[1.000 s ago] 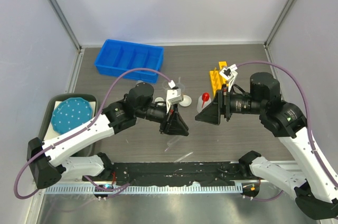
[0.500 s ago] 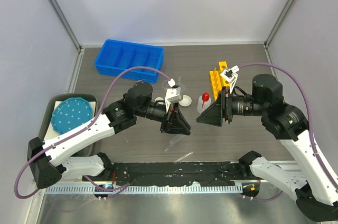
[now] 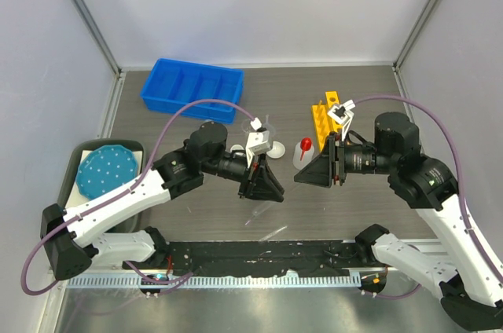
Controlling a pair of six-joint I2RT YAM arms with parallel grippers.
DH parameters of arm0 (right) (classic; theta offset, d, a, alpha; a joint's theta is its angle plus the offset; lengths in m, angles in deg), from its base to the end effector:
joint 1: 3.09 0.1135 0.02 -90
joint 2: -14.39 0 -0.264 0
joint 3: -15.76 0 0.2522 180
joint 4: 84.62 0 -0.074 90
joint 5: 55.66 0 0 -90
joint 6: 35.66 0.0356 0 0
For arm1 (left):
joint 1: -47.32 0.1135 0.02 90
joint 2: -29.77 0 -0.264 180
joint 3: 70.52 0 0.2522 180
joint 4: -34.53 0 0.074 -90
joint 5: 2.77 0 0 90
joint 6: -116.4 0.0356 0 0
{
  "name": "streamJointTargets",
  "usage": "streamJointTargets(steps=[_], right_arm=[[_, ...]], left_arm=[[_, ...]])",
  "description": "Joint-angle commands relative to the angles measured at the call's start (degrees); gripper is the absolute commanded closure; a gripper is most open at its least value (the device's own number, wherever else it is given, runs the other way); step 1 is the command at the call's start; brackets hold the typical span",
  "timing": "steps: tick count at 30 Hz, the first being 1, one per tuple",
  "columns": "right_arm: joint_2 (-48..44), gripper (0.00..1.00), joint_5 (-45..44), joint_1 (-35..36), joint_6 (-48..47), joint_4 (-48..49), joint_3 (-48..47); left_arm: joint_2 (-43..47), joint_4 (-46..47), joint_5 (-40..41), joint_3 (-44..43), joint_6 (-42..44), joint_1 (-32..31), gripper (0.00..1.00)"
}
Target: Organize the chemistry lab equipment
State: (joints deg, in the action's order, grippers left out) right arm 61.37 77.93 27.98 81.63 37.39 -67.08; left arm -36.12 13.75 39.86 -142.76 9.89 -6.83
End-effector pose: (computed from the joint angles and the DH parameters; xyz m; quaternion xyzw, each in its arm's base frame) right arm 0.1044 0.0916 0.4167 -0.2326 0.7631 0.5217 0.3024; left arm 0.1298 -0.2243 0.3579 0.4664 0.6057 -0.5835 0.2742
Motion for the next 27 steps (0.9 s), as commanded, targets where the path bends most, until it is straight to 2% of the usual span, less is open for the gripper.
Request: streamJointTargets(steps=[1, 15, 23, 25, 27], right_arm=[[-1.4, 0.62, 0.6, 0.3, 0.3, 1.1, 0.2], [-2.5, 0.63, -0.3, 0.3, -0.1, 0.2, 1.1], [-2.4, 0.8, -0.8, 0.3, -0.2, 0.1, 1.1], [-2.2, 0.83, -1.0, 0.3, -0.3, 0.1, 1.1], [-2.2, 0.84, -1.1, 0.3, -0.4, 0.2, 1.0]], left_arm=[[0.2, 2.1, -1.1, -2.3, 0.2, 0.0, 0.99], [0.1, 2.2, -1.1, -2.9, 0.0, 0.5, 1.0], [0.1, 2.1, -0.9, -2.9, 0.0, 0.5, 0.99], [0.1, 2.1, -0.6, -3.0, -0.2, 0.5, 0.95], [0.0, 1.8, -0.3, -3.3, -0.4, 0.5, 0.81]])
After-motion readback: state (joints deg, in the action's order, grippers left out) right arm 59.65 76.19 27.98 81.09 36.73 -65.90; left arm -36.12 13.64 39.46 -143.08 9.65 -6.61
